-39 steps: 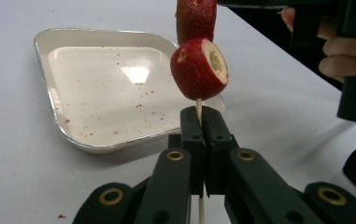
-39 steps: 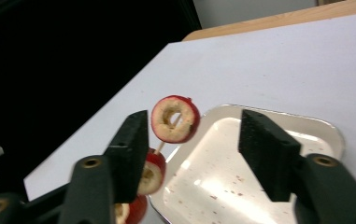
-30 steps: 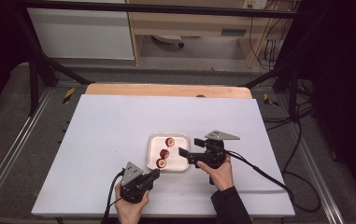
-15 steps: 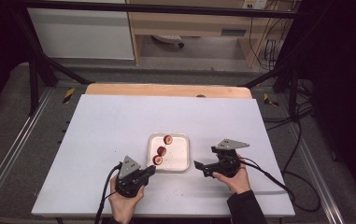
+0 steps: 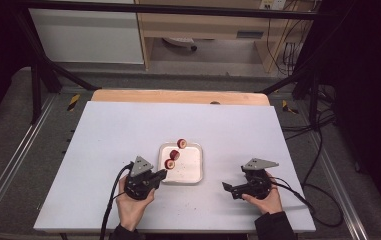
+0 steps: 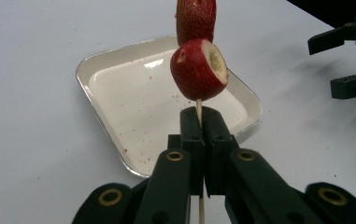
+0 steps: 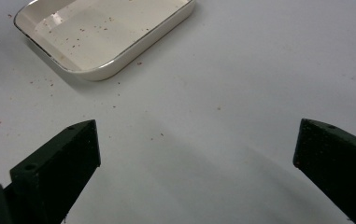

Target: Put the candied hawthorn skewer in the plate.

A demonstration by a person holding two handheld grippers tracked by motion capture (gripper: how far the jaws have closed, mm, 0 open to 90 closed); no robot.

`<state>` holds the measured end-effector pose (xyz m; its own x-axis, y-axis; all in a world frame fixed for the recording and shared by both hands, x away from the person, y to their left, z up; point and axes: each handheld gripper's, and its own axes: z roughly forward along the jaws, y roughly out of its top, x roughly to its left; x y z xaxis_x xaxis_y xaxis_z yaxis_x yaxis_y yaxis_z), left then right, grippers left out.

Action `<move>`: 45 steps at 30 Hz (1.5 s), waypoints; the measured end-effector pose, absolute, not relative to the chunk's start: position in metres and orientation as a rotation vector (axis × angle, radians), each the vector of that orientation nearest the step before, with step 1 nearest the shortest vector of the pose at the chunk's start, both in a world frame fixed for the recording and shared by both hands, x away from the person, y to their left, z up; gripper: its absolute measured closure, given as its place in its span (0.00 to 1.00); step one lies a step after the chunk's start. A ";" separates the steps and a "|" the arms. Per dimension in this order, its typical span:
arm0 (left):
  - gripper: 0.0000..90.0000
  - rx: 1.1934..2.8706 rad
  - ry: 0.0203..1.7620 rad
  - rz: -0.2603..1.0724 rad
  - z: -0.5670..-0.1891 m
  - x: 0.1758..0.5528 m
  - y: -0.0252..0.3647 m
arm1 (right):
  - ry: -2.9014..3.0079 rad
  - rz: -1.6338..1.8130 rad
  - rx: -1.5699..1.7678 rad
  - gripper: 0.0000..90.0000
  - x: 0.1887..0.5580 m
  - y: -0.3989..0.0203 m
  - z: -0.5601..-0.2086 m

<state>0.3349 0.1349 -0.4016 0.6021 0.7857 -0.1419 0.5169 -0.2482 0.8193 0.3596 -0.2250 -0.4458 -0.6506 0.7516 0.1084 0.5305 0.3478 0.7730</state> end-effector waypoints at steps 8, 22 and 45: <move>0.98 1.983 1.031 0.389 -0.391 0.350 0.128 | 2.353 1.154 1.149 0.01 0.353 -0.236 -0.450; 0.98 2.118 1.103 0.370 -0.417 0.384 0.104 | 2.355 1.162 1.151 0.01 0.349 -0.241 -0.451; 0.98 2.234 1.145 0.360 -0.436 0.384 0.096 | 2.359 1.148 1.165 0.02 0.349 -0.241 -0.452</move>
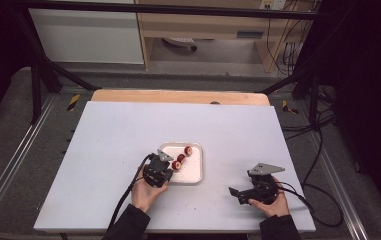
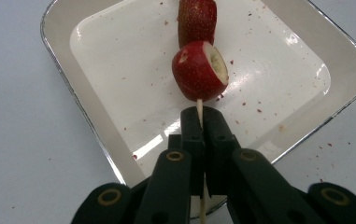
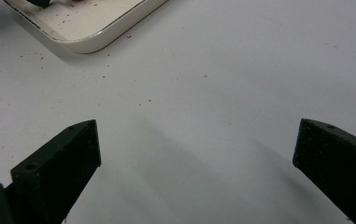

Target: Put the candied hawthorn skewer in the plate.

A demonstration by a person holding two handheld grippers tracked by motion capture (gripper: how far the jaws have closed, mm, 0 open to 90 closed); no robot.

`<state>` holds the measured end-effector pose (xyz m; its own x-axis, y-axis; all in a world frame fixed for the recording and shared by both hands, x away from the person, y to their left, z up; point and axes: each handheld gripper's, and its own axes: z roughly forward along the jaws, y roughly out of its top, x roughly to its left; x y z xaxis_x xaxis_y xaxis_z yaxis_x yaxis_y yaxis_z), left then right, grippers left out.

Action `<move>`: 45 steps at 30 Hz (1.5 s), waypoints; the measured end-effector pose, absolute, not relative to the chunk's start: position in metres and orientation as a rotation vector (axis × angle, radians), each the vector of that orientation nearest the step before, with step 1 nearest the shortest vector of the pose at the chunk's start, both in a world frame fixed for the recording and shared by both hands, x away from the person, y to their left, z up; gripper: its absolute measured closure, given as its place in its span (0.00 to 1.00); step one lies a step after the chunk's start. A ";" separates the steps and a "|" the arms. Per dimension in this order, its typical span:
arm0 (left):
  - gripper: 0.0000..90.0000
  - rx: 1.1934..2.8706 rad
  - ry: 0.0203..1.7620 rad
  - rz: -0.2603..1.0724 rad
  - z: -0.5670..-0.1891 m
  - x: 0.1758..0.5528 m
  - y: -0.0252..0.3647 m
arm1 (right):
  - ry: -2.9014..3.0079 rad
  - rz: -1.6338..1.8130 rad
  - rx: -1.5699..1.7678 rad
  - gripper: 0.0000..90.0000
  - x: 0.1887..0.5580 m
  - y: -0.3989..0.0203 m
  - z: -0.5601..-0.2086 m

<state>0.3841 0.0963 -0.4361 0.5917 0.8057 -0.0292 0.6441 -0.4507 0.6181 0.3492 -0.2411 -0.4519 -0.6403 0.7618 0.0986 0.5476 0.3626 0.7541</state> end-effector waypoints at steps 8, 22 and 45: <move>0.83 2.243 1.121 0.362 -0.427 0.382 0.104 | 2.349 1.150 1.169 0.02 0.350 -0.242 -0.451; 0.33 2.249 0.950 0.244 -0.400 0.380 0.135 | 2.338 1.166 1.181 0.01 0.349 -0.244 -0.449; 0.13 2.135 1.004 0.338 -0.435 0.340 0.244 | 2.365 1.152 1.188 0.01 0.349 -0.243 -0.451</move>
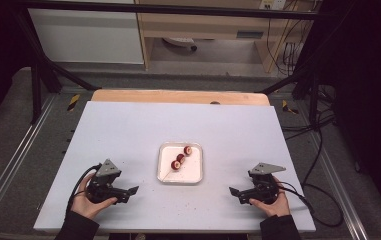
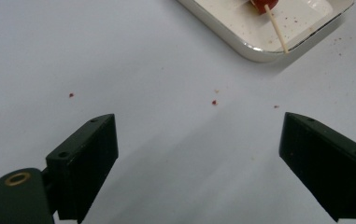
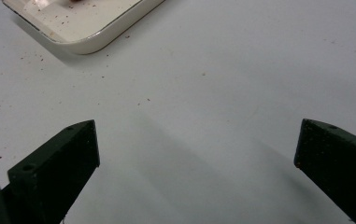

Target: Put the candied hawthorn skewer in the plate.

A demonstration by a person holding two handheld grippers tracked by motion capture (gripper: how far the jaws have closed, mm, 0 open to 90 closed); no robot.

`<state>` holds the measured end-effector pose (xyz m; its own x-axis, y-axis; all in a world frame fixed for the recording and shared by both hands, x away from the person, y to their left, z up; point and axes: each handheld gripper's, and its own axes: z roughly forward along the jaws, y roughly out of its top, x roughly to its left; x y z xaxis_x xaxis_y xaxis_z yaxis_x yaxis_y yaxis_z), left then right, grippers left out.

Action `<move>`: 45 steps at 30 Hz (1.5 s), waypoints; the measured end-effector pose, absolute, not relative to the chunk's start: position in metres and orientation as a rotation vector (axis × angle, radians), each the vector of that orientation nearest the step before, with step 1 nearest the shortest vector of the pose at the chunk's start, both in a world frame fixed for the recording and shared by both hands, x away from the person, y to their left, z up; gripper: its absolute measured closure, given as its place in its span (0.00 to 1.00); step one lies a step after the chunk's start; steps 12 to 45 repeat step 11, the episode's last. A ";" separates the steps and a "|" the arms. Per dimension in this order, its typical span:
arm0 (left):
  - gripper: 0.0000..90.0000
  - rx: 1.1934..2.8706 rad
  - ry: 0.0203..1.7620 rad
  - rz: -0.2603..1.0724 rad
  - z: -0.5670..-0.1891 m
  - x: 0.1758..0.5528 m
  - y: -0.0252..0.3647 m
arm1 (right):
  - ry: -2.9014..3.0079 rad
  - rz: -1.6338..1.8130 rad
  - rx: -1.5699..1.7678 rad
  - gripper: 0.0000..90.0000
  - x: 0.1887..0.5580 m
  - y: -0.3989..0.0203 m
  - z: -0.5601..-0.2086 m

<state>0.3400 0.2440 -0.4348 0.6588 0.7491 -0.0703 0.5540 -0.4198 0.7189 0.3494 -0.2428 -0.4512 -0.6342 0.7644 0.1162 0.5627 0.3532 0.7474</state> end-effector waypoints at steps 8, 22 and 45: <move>0.11 2.130 1.009 0.335 -0.446 0.338 0.257 | 2.384 1.132 1.178 0.01 0.348 -0.242 -0.453; 0.11 2.136 1.002 0.334 -0.445 0.338 0.256 | 2.385 1.134 1.179 0.01 0.348 -0.243 -0.453; 0.11 2.136 1.002 0.334 -0.445 0.338 0.256 | 2.385 1.134 1.179 0.01 0.348 -0.243 -0.453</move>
